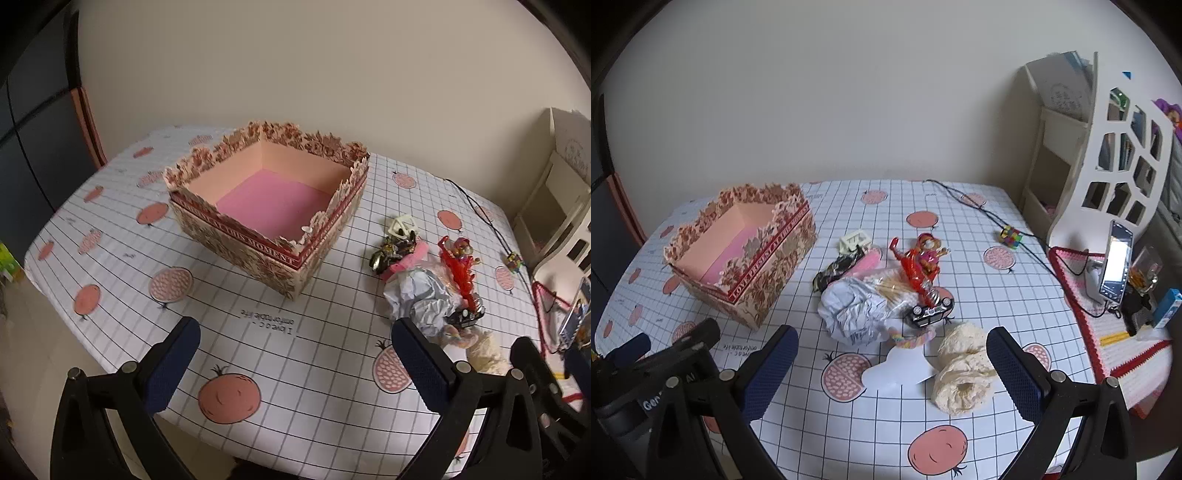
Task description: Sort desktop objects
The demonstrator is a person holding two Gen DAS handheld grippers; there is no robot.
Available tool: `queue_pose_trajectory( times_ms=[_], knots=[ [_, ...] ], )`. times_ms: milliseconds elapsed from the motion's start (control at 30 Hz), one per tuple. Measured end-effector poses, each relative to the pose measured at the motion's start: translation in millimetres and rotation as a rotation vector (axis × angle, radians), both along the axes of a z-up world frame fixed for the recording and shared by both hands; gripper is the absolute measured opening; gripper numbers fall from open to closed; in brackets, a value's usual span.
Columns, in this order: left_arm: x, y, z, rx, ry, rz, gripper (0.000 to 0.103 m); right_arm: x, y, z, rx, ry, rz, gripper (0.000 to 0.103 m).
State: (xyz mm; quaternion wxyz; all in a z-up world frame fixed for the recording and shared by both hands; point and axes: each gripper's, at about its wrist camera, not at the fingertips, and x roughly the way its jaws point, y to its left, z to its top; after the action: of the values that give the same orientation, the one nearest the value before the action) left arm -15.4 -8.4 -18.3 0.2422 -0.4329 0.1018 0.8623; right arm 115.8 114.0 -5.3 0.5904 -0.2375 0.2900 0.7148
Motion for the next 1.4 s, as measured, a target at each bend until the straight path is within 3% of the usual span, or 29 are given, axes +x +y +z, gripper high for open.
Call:
queue_pose_trajectory(
  times_ms=[167, 333, 500, 833, 1167, 1400],
  knots=[
    [-4.7, 8.0, 0.5, 0.015, -0.005, -0.025, 0.103, 4.4, 7.8, -2.3, -0.017, 0.047, -0.018, 0.103],
    [-9.4, 20.7, 13.7, 0.014, 0.032, -0.037, 0.103, 13.0, 22.3, -2.8, -0.042, 0.157, -0.008, 0.103],
    [-12.9, 41.2, 29.3, 0.025, 0.082, -0.059, 0.103, 18.3, 32.7, 8.5, 0.015, 0.141, -0.032, 0.103],
    [-14.5, 91.7, 43.3, 0.063, 0.096, -0.161, 0.103, 55.8, 66.1, 15.2, 0.039, 0.213, -0.065, 0.103],
    [-17.2, 126.3, 21.9, 0.155, -0.011, -0.207, 0.103, 79.8, 91.1, 6.5, 0.024, 0.178, -0.103, 0.103],
    [-20.8, 148.7, -9.8, 0.160, -0.102, -0.232, 0.103, 87.7, 113.3, -18.7, -0.058, 0.163, -0.095, 0.103]
  ],
)
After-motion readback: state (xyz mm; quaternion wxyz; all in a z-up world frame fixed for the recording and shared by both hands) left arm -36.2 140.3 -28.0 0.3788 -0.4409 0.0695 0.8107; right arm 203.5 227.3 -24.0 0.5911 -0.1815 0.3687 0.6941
